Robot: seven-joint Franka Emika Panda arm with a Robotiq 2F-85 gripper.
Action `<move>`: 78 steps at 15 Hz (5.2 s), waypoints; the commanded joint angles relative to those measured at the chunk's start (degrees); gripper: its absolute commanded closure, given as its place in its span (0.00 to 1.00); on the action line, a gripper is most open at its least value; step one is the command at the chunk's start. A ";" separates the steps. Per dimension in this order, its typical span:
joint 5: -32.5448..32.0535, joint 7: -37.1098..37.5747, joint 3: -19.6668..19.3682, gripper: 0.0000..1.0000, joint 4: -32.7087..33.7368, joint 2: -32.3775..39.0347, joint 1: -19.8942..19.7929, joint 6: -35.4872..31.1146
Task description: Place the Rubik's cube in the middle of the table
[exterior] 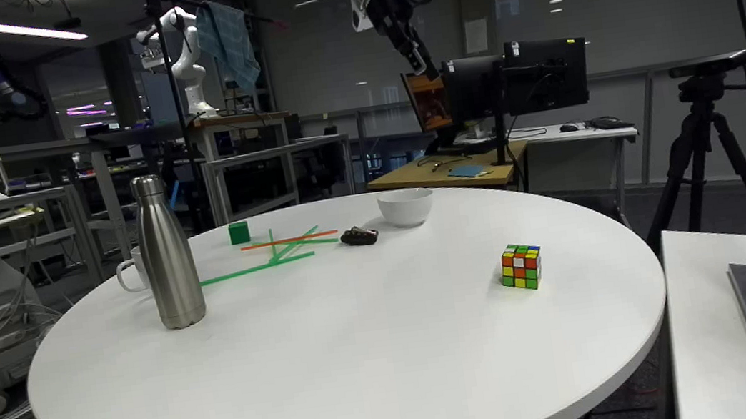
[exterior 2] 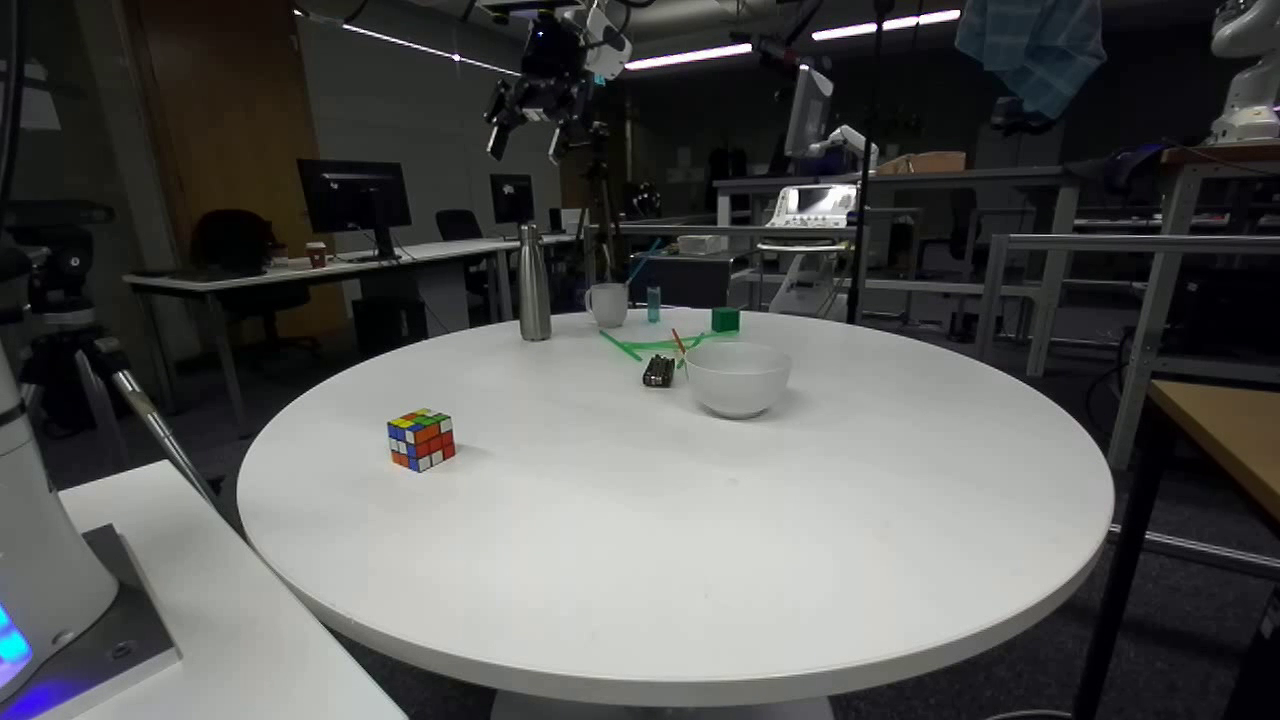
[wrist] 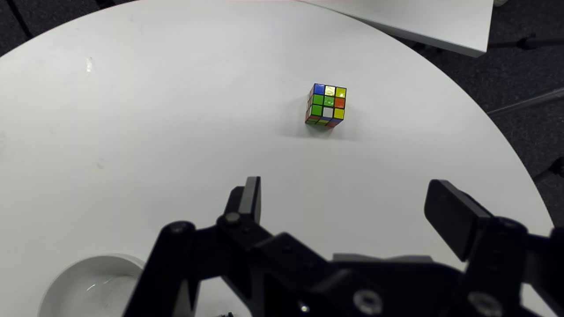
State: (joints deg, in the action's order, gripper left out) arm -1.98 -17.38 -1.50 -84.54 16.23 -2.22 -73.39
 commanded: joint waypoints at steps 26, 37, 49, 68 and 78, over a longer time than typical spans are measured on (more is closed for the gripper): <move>14.97 2.96 1.21 0.00 -16.25 9.66 -2.66 -11.28; 13.77 1.40 2.11 0.00 -30.41 6.01 -2.10 -28.86; 13.00 2.75 1.75 0.00 -37.81 3.07 -1.94 -27.75; 4.36 9.68 1.32 0.00 -41.43 1.85 0.04 -33.10; 5.14 9.75 2.17 0.00 -41.08 2.65 0.60 -35.75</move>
State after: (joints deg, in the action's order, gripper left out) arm 3.23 -8.46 0.47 -124.11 19.97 -2.10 -107.08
